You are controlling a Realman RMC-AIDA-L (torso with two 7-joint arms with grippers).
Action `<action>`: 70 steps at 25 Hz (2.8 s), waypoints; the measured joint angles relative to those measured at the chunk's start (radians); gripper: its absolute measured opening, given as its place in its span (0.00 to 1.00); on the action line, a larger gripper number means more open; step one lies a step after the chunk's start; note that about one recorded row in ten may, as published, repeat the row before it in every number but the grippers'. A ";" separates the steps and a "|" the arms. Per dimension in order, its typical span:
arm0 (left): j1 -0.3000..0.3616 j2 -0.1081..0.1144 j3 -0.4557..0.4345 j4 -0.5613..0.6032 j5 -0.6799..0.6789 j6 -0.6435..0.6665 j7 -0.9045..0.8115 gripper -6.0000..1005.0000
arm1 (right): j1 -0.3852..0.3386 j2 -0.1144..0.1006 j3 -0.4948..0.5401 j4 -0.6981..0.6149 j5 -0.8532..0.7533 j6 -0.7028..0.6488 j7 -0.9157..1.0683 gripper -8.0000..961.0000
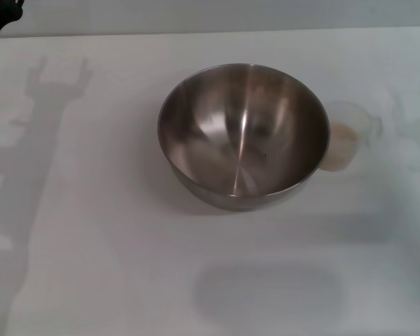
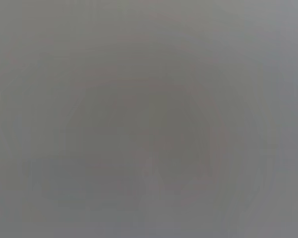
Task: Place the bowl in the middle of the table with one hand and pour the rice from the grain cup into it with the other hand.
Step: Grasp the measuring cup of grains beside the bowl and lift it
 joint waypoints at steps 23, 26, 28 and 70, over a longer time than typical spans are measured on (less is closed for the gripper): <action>0.012 0.013 -0.024 -0.008 0.048 0.010 -0.002 0.84 | -0.300 0.008 -0.080 0.406 0.015 0.057 -0.368 0.58; 0.011 0.014 -0.031 -0.008 0.064 0.010 -0.002 0.84 | -0.308 0.009 -0.080 0.409 0.015 0.075 -0.370 0.58; 0.011 0.014 -0.031 -0.008 0.066 0.010 -0.001 0.84 | -0.306 0.009 -0.080 0.410 0.015 0.094 -0.370 0.58; 0.035 0.008 -0.030 -0.022 0.070 0.064 -0.010 0.84 | -0.164 0.006 -0.065 0.325 0.016 0.285 -0.360 0.57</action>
